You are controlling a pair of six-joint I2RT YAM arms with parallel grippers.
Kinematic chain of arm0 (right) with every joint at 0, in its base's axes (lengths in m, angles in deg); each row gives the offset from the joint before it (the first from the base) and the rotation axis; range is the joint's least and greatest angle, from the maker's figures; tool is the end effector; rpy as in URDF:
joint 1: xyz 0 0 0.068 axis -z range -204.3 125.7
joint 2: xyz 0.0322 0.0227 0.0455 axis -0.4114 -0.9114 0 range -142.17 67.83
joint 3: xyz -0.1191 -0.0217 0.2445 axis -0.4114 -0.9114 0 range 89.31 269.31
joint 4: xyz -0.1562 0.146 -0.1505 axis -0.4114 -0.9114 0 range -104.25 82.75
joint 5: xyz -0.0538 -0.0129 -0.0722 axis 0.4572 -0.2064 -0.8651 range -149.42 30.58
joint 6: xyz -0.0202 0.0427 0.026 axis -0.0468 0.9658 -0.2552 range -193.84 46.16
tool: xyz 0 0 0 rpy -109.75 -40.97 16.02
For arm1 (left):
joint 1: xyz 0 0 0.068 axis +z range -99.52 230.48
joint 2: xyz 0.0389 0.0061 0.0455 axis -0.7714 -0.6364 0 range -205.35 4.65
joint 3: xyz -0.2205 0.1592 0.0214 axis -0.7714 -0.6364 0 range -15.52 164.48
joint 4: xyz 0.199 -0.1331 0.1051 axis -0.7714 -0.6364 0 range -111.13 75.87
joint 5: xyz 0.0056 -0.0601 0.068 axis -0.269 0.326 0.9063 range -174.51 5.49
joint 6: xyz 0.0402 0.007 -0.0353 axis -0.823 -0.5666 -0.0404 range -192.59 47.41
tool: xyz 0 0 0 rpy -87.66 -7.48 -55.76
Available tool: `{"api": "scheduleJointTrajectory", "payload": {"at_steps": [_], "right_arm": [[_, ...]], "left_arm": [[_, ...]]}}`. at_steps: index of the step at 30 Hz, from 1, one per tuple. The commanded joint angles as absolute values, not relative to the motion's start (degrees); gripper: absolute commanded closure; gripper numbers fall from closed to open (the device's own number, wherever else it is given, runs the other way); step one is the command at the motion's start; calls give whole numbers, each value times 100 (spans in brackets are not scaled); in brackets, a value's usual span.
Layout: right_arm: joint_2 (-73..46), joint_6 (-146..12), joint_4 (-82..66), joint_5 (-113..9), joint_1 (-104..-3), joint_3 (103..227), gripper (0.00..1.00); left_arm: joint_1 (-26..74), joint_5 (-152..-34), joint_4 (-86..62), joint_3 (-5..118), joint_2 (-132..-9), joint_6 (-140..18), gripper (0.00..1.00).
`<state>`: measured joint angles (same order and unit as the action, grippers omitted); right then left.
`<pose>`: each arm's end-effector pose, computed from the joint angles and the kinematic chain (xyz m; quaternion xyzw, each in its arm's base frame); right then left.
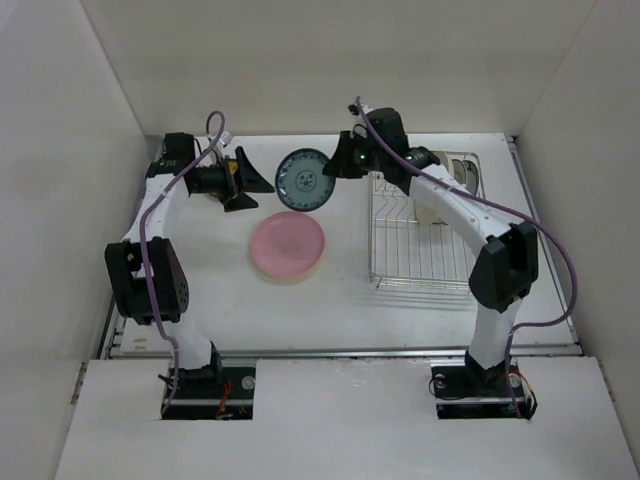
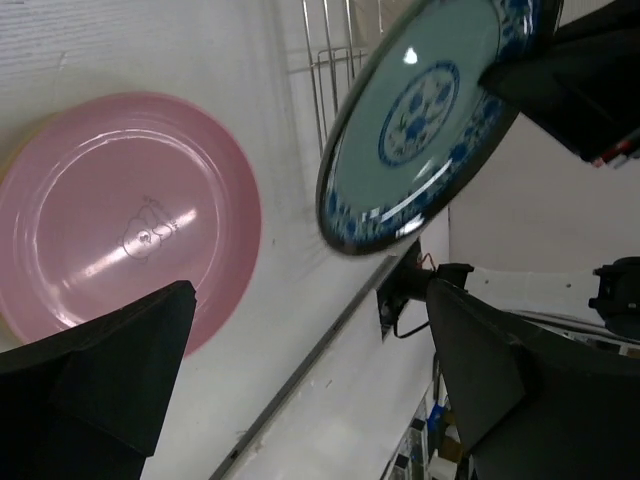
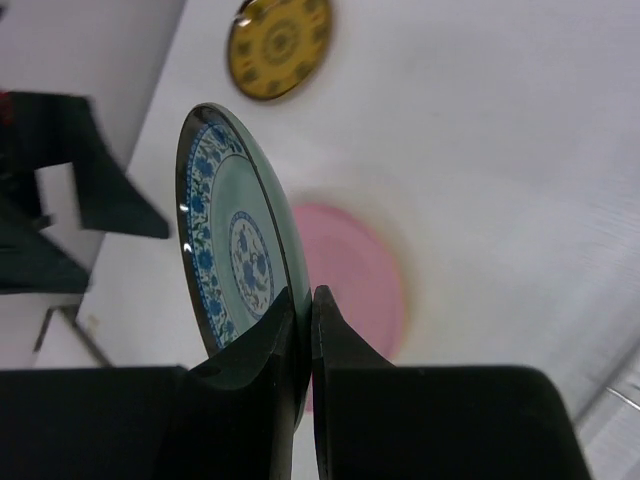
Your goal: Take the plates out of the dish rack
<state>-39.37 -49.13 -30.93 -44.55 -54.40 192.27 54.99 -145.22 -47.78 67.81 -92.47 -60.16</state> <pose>0.3783 0.2300 0.3567 -0.1067 0.8455 0.3338 0.4028 0.3682 -0.0021 0.3079 0.0630 0.8223 -0.4914 0.2799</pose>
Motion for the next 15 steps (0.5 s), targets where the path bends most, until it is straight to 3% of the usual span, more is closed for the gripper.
{"api": "scheduleJointTrajectory", "payload": {"at_steps": [1, 6, 10, 11, 12, 14, 15], "right_arm": [[-4000, -4607, -1859, -3211, -5742, 19477, 100], [-4414, -4554, -1859, -2964, -5962, 19742, 100], [-4537, -4449, -1675, -2726, -6015, 19742, 100], [-4598, -4388, -1674, -2673, -6015, 19690, 100], [-4599, -4387, -1622, -2673, -6015, 19689, 100], [-4599, -4387, -1622, -2673, -6015, 19636, 100], [-4651, -4387, -1622, -2673, -6015, 19636, 100]], "left_arm": [[5313, -14772, -4706, 6998, -9273, -6210, 0], [5197, -14287, -5008, 7166, -9379, -6512, 2], [5197, -14287, -5121, 7166, -9501, -6617, 47], [5197, -14374, -5122, 7166, -9502, -6617, 60], [5197, -14453, -5174, 7219, -9502, -6617, 80], [5197, -14507, -5253, 7219, -9502, -6617, 97], [5197, -14507, -5254, 7219, -9502, -6617, 100]]}}
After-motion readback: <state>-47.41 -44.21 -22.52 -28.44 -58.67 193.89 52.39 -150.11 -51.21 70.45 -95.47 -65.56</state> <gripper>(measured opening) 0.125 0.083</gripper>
